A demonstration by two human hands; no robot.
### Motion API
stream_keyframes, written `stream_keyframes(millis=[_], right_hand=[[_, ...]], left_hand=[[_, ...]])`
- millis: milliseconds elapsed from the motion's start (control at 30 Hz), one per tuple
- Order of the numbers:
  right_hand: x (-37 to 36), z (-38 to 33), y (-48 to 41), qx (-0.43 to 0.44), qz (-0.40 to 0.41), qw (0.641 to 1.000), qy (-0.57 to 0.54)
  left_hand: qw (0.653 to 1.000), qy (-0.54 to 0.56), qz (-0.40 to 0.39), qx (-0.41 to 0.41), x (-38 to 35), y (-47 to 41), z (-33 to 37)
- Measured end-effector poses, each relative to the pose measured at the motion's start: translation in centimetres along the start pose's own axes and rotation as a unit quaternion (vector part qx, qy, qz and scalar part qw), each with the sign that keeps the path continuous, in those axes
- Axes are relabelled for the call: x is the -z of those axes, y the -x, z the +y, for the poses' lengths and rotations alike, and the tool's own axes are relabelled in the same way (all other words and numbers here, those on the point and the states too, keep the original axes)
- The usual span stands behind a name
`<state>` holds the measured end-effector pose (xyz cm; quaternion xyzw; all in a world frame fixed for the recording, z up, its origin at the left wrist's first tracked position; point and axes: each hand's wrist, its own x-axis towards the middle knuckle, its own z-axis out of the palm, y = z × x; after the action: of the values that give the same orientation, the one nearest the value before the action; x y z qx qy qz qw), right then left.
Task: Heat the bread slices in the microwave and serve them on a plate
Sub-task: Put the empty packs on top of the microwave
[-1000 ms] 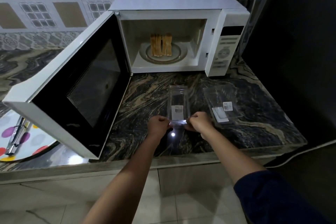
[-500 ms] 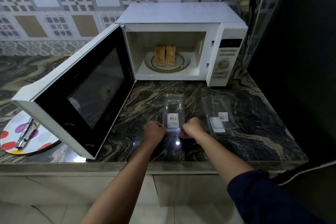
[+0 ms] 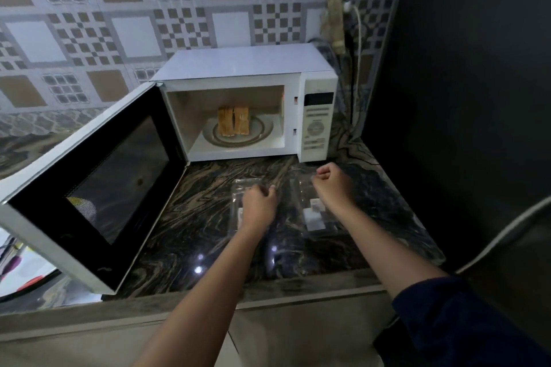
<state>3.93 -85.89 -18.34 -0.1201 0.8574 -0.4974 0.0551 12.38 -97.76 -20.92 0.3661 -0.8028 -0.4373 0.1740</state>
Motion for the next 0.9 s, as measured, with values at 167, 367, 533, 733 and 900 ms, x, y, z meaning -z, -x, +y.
stream_keyframes(millis=[167, 367, 533, 733, 900], right_hand=[[2.0, 4.3, -0.2, -0.121, -0.05, 0.989, 0.073], [1.1, 7.5, 0.8, -0.263, -0.17, 0.949, -0.027], [0.4, 8.3, 0.5, -0.303, -0.191, 0.925, -0.128], [-0.1, 9.4, -0.4, -0.301, -0.17, 0.937, -0.043], [-0.3, 10.0, -0.9, -0.307, -0.176, 0.935, -0.021]], left_hand=[[0.99, -0.007, -0.13, 0.06, -3.9, 1.9, 0.5], [0.947, 0.111, -0.223, 0.201, -5.7, 2.2, -2.2], [0.907, 0.255, -0.187, 0.28, -6.5, 2.2, -2.8], [0.901, 0.261, -0.19, 0.289, -7.0, 2.2, -3.1], [0.915, 0.23, -0.153, 0.294, -7.8, 1.5, -3.6]])
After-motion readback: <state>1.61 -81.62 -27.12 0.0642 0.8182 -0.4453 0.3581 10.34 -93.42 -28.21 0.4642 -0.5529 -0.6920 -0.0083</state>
